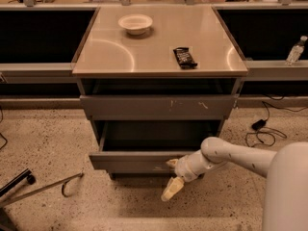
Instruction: Close middle drawer
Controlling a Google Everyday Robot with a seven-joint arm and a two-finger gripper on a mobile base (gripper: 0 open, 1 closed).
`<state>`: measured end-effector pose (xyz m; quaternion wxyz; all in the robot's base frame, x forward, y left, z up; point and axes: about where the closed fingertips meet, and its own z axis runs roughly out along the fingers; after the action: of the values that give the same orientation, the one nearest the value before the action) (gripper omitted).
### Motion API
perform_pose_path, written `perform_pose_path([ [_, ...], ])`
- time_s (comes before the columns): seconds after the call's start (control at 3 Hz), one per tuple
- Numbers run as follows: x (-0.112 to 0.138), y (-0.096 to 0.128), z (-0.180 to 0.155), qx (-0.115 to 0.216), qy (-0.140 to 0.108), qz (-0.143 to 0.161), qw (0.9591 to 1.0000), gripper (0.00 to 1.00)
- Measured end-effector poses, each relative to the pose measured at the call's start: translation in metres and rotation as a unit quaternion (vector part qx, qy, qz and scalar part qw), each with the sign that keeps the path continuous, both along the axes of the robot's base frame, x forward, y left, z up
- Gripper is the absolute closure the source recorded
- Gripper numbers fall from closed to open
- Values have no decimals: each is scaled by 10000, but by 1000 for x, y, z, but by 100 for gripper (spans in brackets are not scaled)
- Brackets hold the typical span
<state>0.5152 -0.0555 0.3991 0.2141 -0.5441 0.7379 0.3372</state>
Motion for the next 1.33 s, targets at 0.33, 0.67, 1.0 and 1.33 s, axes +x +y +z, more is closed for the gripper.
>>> perform_pose_path([
  [0.33,22,-1,-8,5,85,-191,9998,0],
  [0.67,23,-1,-7,6,72,-197,9998,0],
  [1.0,26,0,-8,10,29,-202,9998,0],
  [1.33,60,5,-6,-42,-306,-178,9994,0],
])
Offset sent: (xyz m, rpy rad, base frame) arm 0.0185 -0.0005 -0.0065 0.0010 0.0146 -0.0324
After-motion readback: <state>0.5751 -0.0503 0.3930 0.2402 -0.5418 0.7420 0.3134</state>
